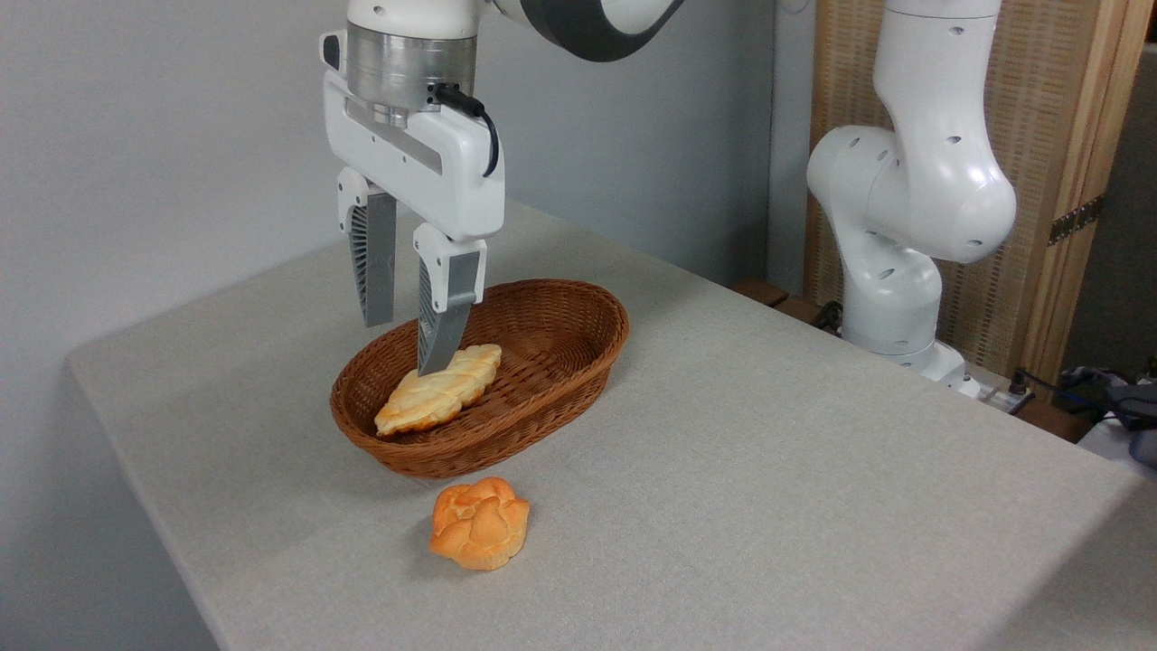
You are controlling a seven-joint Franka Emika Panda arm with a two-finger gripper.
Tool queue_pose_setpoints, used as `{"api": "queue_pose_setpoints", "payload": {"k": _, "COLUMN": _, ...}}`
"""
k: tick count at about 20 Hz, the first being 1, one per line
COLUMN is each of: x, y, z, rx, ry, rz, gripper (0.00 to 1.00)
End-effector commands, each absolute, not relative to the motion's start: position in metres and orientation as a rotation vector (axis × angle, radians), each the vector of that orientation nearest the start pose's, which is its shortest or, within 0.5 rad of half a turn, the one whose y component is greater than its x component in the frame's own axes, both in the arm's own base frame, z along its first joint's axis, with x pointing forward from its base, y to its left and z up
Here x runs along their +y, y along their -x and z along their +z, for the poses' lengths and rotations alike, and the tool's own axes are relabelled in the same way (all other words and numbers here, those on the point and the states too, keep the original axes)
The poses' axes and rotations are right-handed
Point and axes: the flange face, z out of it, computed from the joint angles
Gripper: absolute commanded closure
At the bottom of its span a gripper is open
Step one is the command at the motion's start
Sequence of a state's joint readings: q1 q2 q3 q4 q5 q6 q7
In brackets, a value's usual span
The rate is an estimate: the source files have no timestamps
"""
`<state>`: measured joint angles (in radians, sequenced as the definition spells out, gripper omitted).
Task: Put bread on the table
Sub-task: 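Lower the open gripper into the wicker basket over the flat bread, then close the gripper on the flat golden bread in the basket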
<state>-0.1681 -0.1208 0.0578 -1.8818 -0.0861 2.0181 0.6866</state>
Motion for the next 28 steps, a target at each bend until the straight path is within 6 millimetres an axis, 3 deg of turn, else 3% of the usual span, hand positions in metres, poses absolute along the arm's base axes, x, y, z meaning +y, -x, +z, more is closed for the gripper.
{"api": "queue_pose_setpoints", "payload": {"k": 1, "x": -0.072, "y": -0.536, "z": 0.584, "rx": 1.205, "ry": 2.934, "rz": -0.340, "gripper": 0.00}}
{"api": "queue_pose_setpoints", "payload": {"k": 8, "x": -0.076, "y": -0.533, "z": 0.583, "rx": 1.217, "ry": 2.939, "rz": -0.309, "gripper": 0.00}}
{"api": "queue_pose_setpoints", "payload": {"k": 13, "x": -0.097, "y": -0.530, "z": 0.575, "rx": 1.269, "ry": 2.932, "rz": -0.289, "gripper": 0.00}}
{"api": "queue_pose_setpoints", "payload": {"k": 19, "x": -0.135, "y": -0.515, "z": 0.541, "rx": 1.320, "ry": 2.974, "rz": -0.203, "gripper": 0.00}}
{"api": "queue_pose_setpoints", "payload": {"k": 28, "x": -0.157, "y": -0.503, "z": 0.462, "rx": 1.184, "ry": 3.064, "rz": -0.198, "gripper": 0.00}}
